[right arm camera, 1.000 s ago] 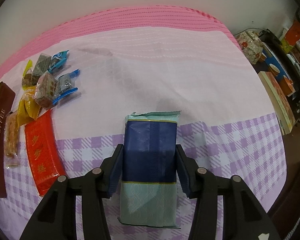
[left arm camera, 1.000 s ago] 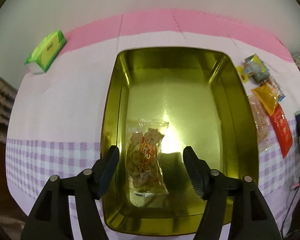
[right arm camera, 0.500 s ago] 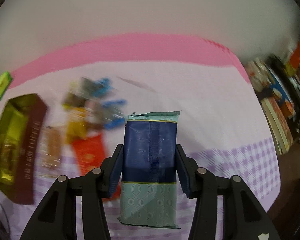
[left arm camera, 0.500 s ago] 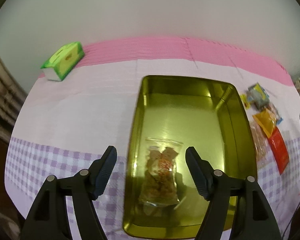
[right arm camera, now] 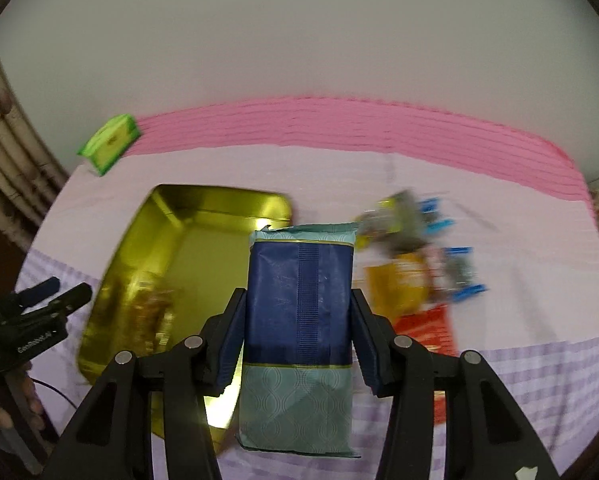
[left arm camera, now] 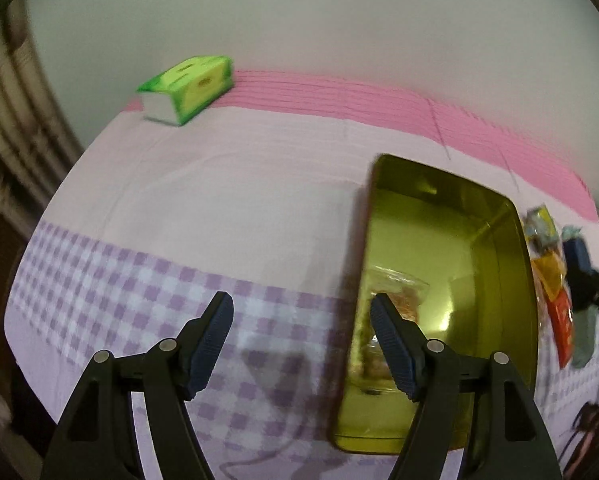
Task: Organize snacks
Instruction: 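Lower the blue-and-teal packet into the tray and open the right gripper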
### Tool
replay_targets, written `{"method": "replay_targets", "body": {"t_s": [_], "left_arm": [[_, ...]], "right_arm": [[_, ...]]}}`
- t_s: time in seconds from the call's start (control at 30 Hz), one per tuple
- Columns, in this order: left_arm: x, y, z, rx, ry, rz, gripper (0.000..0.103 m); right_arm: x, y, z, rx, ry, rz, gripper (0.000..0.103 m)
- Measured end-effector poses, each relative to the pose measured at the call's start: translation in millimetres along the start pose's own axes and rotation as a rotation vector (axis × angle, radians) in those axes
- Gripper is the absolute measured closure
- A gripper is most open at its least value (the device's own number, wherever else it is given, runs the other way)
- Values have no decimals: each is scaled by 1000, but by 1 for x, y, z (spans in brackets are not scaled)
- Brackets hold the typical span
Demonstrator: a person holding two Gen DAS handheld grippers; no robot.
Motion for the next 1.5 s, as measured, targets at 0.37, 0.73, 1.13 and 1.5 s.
{"method": "replay_targets", "body": {"t_s": [0.37, 0.73, 1.13, 1.5], "left_arm": [[-52, -2, 1, -25, -107, 102, 32], [-68, -1, 2, -41, -149, 115, 30], [-61, 2, 2, -59, -149, 82, 30], [-59, 3, 1, -64, -138, 82, 30]], "right_arm": [[-66, 27, 0, -42, -19, 53, 57], [-87, 56, -19, -126, -61, -12, 57], [-90, 72, -26, -181, -68, -14, 57], [-90, 69, -24, -172, -75, 2, 56]]}}
Point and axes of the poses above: each gripper's, at about its wrist camera, not at the fingertips, and y roughly the way its jaws point, x to its right, z to its top, the point moved 2 cm from there along y, roughly the way its jaws point, and after that the axes turned 7 degrees about -z, right-handed, at the moved point
